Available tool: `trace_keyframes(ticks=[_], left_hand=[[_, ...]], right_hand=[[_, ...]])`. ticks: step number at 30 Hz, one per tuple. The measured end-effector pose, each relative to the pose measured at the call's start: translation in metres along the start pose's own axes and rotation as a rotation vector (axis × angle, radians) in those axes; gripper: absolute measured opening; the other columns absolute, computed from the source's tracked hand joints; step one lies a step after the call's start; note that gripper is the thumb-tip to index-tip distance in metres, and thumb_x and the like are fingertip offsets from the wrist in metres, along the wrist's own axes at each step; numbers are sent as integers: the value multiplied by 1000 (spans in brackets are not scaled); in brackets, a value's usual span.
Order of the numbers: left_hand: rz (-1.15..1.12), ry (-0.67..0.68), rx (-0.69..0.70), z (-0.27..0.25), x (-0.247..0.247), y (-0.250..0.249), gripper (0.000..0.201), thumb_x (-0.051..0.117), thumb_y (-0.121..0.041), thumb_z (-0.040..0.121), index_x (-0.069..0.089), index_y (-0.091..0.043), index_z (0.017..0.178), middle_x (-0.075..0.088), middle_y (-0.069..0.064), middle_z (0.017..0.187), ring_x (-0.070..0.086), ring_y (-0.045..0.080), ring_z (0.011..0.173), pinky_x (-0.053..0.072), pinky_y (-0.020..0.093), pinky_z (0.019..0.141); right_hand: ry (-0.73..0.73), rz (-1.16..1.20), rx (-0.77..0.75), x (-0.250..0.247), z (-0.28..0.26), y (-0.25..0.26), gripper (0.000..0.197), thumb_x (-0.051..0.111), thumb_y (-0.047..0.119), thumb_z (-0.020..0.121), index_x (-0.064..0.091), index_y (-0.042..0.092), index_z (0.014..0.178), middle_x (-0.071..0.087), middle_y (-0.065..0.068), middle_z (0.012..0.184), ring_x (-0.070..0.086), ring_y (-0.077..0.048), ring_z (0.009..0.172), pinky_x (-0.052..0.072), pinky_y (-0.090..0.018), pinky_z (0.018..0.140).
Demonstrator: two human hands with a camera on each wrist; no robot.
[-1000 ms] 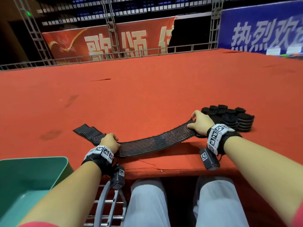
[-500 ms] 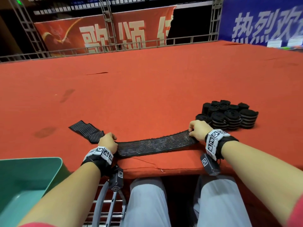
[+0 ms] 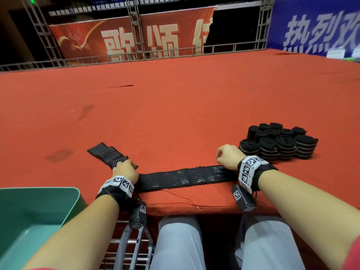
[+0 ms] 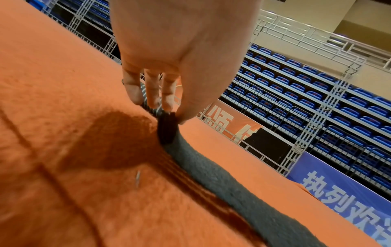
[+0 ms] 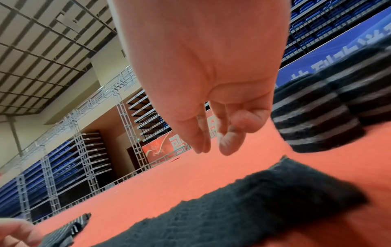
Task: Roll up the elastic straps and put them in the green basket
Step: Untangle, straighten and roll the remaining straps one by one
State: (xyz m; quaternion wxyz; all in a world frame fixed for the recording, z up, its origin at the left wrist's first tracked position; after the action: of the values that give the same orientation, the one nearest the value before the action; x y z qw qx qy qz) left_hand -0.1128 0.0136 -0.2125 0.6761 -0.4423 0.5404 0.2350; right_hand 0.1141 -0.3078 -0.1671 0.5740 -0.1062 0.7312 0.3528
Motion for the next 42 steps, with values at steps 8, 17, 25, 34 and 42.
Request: trace_keyframes(ticks=[8,17,25,34,42], left_hand=[[-76,-5,-254,29,-9,31,32,60,-28,88,54,-18,117,46,23,129,44,44,120,41,49,100],[-164,51,-247,49,-1,47,39,57,-20,82,61,-34,119,60,14,125,54,37,115,45,39,98],[-558,31,-197,63,-8,31,11,68,-10,81,70,-20,81,71,3,88,69,26,85,54,29,71],[-865,89,-18,57,-30,-32,13,68,-5,88,70,-16,83,68,4,75,60,15,63,48,24,54],[-989,329,89,39,-49,-82,37,40,8,86,71,-10,98,65,9,64,60,13,53,37,21,44]], right_hand=[[54,96,-157,23,43,82,14,60,13,81,69,23,79,68,3,77,65,-19,77,53,-29,74],[158,139,-297,64,80,161,12,62,14,84,72,20,87,68,4,85,64,-17,81,49,-26,75],[200,165,-381,85,97,193,15,62,12,86,72,16,97,70,0,96,60,-14,78,49,-25,76],[235,284,-530,87,97,213,65,77,29,80,48,26,139,62,4,111,57,-15,96,44,-26,84],[24,385,-497,58,98,199,18,71,36,85,61,23,95,65,1,84,60,-20,79,49,-39,75]])
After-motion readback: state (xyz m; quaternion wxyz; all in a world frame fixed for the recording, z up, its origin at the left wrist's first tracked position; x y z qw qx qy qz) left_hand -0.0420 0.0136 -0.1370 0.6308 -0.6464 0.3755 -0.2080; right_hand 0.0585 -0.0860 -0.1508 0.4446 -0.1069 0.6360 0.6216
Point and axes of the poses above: each hand's wrist, its own z-axis towards the middle knuckle, its own x-axis out of the palm, y = z × x, the point moved 6 cm from there along z, towards the middle knuckle
